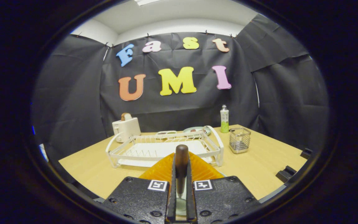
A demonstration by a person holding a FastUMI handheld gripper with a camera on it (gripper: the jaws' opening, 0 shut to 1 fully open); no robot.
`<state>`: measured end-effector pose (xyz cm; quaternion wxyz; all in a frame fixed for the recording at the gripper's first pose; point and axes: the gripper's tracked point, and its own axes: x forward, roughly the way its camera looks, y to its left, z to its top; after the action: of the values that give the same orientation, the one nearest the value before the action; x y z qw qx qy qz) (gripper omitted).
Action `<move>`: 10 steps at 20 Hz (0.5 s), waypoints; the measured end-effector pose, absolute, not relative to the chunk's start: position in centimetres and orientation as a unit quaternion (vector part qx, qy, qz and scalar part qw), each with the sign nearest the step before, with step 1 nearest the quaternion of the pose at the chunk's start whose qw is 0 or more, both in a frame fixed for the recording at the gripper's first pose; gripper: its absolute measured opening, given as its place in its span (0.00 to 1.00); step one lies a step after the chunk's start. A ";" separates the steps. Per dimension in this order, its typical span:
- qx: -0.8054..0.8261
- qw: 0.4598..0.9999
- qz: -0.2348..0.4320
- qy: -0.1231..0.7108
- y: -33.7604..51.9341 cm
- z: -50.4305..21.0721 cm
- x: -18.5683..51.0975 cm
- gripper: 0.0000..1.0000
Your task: Take the plate from the dish rack, then take the spoon from the basket and place it into the plate.
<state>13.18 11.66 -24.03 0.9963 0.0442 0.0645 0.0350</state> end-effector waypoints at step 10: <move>0.028 0.998 0.020 0.048 8.1 -23.1 11.5 0.49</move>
<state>11.48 8.05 -23.07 0.9982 0.0283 0.0484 0.0204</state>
